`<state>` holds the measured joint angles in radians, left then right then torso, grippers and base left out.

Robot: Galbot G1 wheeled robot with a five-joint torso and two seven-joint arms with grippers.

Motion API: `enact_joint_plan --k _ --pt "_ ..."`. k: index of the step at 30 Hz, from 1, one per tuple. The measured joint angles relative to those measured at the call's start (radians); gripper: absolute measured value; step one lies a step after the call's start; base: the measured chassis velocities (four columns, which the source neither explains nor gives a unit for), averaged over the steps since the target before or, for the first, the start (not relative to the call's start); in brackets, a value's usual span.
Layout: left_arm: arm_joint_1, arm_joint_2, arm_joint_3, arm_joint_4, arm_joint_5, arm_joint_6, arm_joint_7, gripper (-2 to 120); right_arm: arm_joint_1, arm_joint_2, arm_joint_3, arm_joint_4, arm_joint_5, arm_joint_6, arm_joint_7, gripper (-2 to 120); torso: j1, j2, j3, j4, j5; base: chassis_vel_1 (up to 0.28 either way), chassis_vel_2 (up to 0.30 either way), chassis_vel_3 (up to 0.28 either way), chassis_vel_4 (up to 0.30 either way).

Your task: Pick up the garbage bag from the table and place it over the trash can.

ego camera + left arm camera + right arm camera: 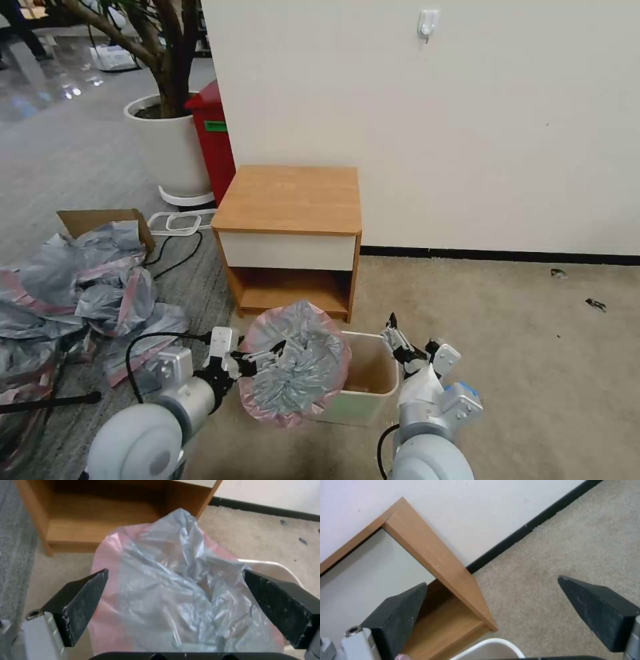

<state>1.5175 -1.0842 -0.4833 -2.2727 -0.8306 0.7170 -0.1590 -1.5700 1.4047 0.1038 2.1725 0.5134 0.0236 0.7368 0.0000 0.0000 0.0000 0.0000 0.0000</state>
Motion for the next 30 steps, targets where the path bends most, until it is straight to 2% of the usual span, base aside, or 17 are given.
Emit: enact_joint_plan --k 6,9,13,30 --pt "-0.101 -0.001 0.026 0.072 -0.039 0.033 0.003 100 -0.024 0.001 0.024 0.021 -0.01 0.004 -0.009 100 0.0 0.0 0.0 0.0001 0.0002 0.0 0.0 0.0 0.0" --pt "-0.189 -0.013 0.073 0.161 -0.042 0.032 0.007 100 -0.05 -0.01 0.073 0.036 -0.039 0.024 -0.059 100 0.0 0.0 0.0 -0.0003 0.0 0.0 0.0 0.0 0.0" --pt "-0.21 -0.025 0.105 0.21 -0.034 0.029 0.012 100 -0.061 -0.007 0.102 0.043 -0.084 0.04 -0.079 100 0.0 0.0 0.0 -0.0002 0.0 0.0 0.0 0.0 0.0" --pt "-0.227 -0.05 0.174 0.284 0.004 0.021 0.018 100 -0.072 0.015 0.104 0.048 -0.103 0.053 -0.085 100 0.0 0.0 0.0 0.0 0.0 0.0 0.0 0.0 0.0"
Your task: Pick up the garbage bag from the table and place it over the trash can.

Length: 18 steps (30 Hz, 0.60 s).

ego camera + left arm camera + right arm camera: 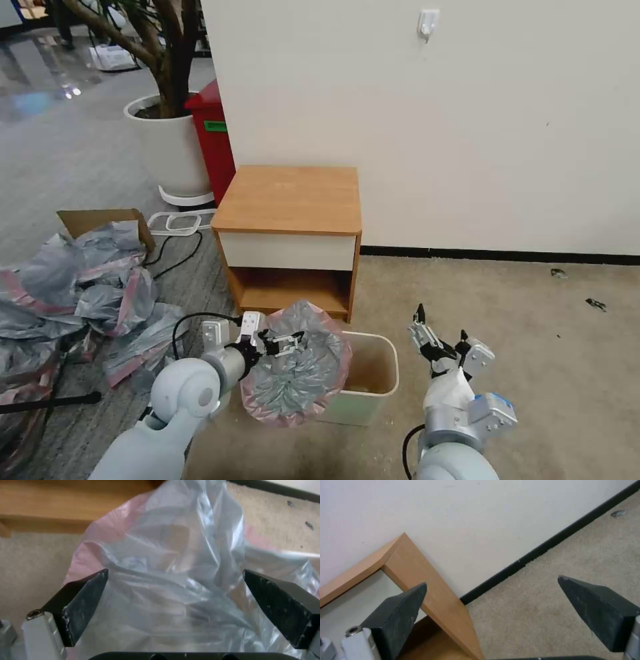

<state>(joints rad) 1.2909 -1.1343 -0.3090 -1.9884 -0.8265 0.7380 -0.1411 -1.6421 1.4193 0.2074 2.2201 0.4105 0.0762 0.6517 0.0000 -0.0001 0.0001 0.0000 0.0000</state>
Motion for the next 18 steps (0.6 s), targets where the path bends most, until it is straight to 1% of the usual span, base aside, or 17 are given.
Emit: enact_joint_plan --k 8,12,15,16,17,18 --pt "-0.007 -0.012 0.018 0.041 0.025 -0.001 -0.003 100 -0.001 0.0 0.006 -0.001 -0.007 0.003 0.0 100 0.0 0.0 0.0 0.0 0.0 0.0 0.0 0.0 0.0" --pt "-0.015 -0.025 0.027 0.071 0.04 -0.001 -0.004 96 -0.003 -0.001 0.01 0.002 -0.007 0.005 0.001 100 0.0 0.0 0.0 0.0 0.0 0.0 0.0 0.0 0.0" --pt "-0.024 -0.034 0.038 0.095 0.054 -0.006 -0.004 84 -0.004 -0.001 0.014 0.004 -0.007 0.007 0.002 100 0.0 0.0 0.0 0.0002 0.0003 0.0 0.0 0.0 0.0" --pt "-0.024 -0.034 0.038 0.095 0.054 -0.006 -0.004 84 -0.004 -0.001 0.014 0.004 -0.007 0.007 0.002 100 0.0 0.0 0.0 0.0002 0.0003 0.0 0.0 0.0 0.0" --pt "-0.026 -0.035 0.041 0.099 0.055 -0.007 -0.003 81 -0.005 -0.001 0.014 0.005 -0.007 0.007 0.002 100 0.0 0.0 0.0 0.0002 0.0004 0.0 0.0 0.0 0.0" --pt "-0.029 -0.037 0.044 0.103 0.055 -0.007 -0.003 74 -0.006 -0.001 0.015 0.005 -0.008 0.009 0.002 100 0.0 0.0 0.0 0.0003 0.0005 0.0 0.0 0.0 0.0"
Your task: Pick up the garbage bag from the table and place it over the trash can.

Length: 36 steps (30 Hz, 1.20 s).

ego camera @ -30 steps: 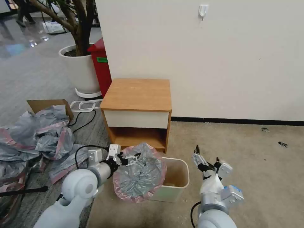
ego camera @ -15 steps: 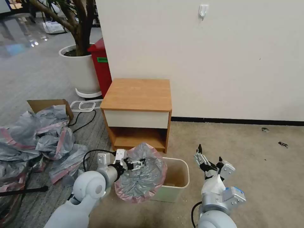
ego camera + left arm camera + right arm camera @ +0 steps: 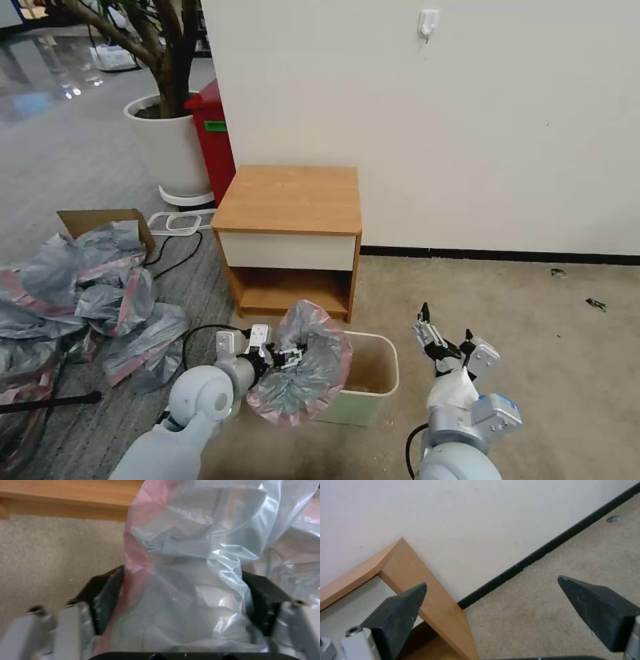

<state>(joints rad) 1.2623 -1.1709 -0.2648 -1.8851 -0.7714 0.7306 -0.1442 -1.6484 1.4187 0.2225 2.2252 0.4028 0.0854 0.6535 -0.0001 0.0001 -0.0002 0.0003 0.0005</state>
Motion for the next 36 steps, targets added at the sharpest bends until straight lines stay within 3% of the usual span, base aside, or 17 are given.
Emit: enact_joint_plan --k 11,14,19,24,28,31,32,34,36 --pt "0.002 -0.014 0.006 0.005 0.014 -0.001 -0.001 39 -0.001 0.001 0.003 0.001 -0.002 0.007 0.001 100 0.0 0.0 0.0 -0.0001 -0.0003 0.0 0.0 0.0 0.0" --pt "0.011 -0.023 0.005 0.001 0.037 -0.001 -0.001 23 -0.001 0.002 -0.004 0.002 -0.003 0.007 0.001 100 0.0 0.0 0.0 -0.0003 -0.0004 0.0 0.0 0.0 0.0" --pt "0.024 -0.031 -0.002 -0.003 0.057 -0.001 -0.001 11 0.001 -0.007 -0.006 0.005 -0.004 0.004 0.001 100 0.0 0.0 0.0 -0.0002 -0.0002 0.0 0.0 0.0 0.0" --pt "0.036 -0.034 -0.013 -0.009 0.081 -0.01 0.001 11 0.003 -0.011 -0.008 0.01 -0.004 0.001 0.001 100 0.0 0.0 0.0 -0.0003 -0.0004 0.0 0.0 0.0 0.0" --pt "0.07 -0.033 -0.023 -0.042 0.104 -0.054 0.012 11 0.006 -0.017 -0.024 0.01 -0.001 0.007 -0.04 100 0.0 0.0 0.001 -0.0007 -0.0013 0.0 0.0 0.0 0.0" --pt "0.115 -0.027 -0.031 -0.083 0.197 -0.144 0.049 11 0.013 -0.035 -0.046 0.025 0.023 0.031 -0.159 100 0.0 0.0 0.001 -0.0008 -0.0018 0.0 0.0 0.0 0.0" --pt "0.115 -0.027 -0.031 -0.083 0.197 -0.144 0.049 11 0.013 -0.035 -0.046 0.025 0.023 0.031 -0.159 100 0.0 0.0 0.001 -0.0008 -0.0018 0.0 0.0 0.0 0.0" --pt "0.171 -0.017 -0.055 -0.133 0.247 -0.226 0.075 7 0.016 -0.074 -0.065 0.054 0.098 -0.024 -0.289 100 0.0 0.0 0.0 -0.0005 -0.0004 0.0 0.0 0.0 0.0" --pt "0.218 -0.012 -0.071 -0.164 0.273 -0.292 0.089 6 0.017 -0.121 -0.077 0.076 0.155 -0.109 -0.382 100 0.0 0.0 0.0 -0.0003 -0.0012 0.0 0.0 0.0 0.0"
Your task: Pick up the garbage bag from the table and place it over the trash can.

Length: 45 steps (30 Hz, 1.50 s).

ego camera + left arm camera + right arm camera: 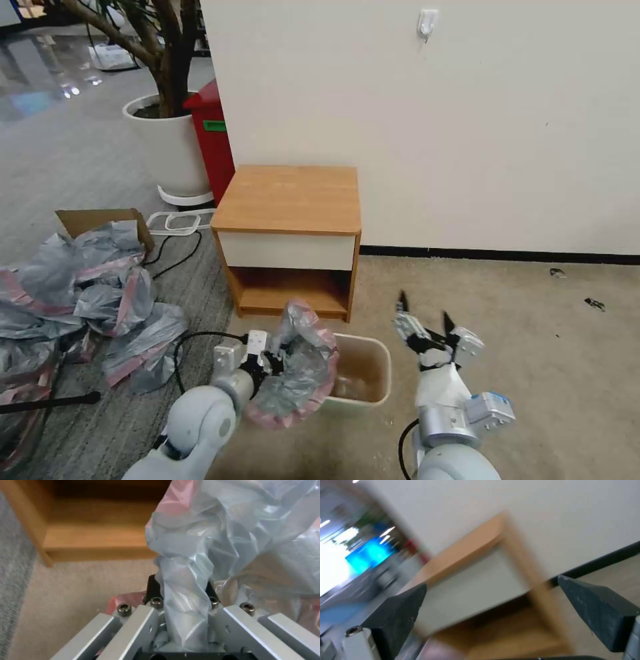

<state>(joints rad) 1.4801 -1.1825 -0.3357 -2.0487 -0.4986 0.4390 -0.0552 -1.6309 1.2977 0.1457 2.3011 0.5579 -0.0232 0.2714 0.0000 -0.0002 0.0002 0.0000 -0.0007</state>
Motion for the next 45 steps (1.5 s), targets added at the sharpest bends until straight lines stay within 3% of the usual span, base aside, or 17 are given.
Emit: enact_joint_plan --k 1,5,10,28,45 --pt "0.0 0.0 0.0 0.0 0.0 0.0 0.0 6 0.0 0.0 0.0 0.0 0.0 0.0 0.0 100 0.0 0.0 0.0 0.0 0.0 0.0 0.0 0.0 0.0" --pt "0.062 -0.008 -0.045 -0.047 0.023 -0.068 0.001 6 0.037 -0.09 -0.002 0.018 0.099 -0.205 -0.083 100 0.0 0.0 0.0 0.0001 0.0006 0.0 0.0 0.0 0.0" --pt "0.111 -0.011 -0.071 -0.088 0.043 -0.097 -0.002 6 0.075 -0.138 -0.003 0.016 0.175 -0.342 -0.109 100 0.0 0.0 0.0 0.0 0.0007 0.0 0.0 0.0 0.0" --pt "0.175 -0.039 -0.075 -0.161 0.052 -0.136 -0.017 5 0.167 -0.144 -0.1 -0.093 0.274 -0.364 -0.021 100 0.0 0.0 0.0 0.0 0.0007 0.0 0.0 0.0 0.0" --pt "0.189 -0.036 -0.076 -0.176 0.047 -0.158 0.016 5 0.199 -0.109 -0.143 -0.146 0.283 -0.339 -0.056 98 0.0 0.0 0.0 0.0 0.0007 0.0 0.0 0.0 0.0"
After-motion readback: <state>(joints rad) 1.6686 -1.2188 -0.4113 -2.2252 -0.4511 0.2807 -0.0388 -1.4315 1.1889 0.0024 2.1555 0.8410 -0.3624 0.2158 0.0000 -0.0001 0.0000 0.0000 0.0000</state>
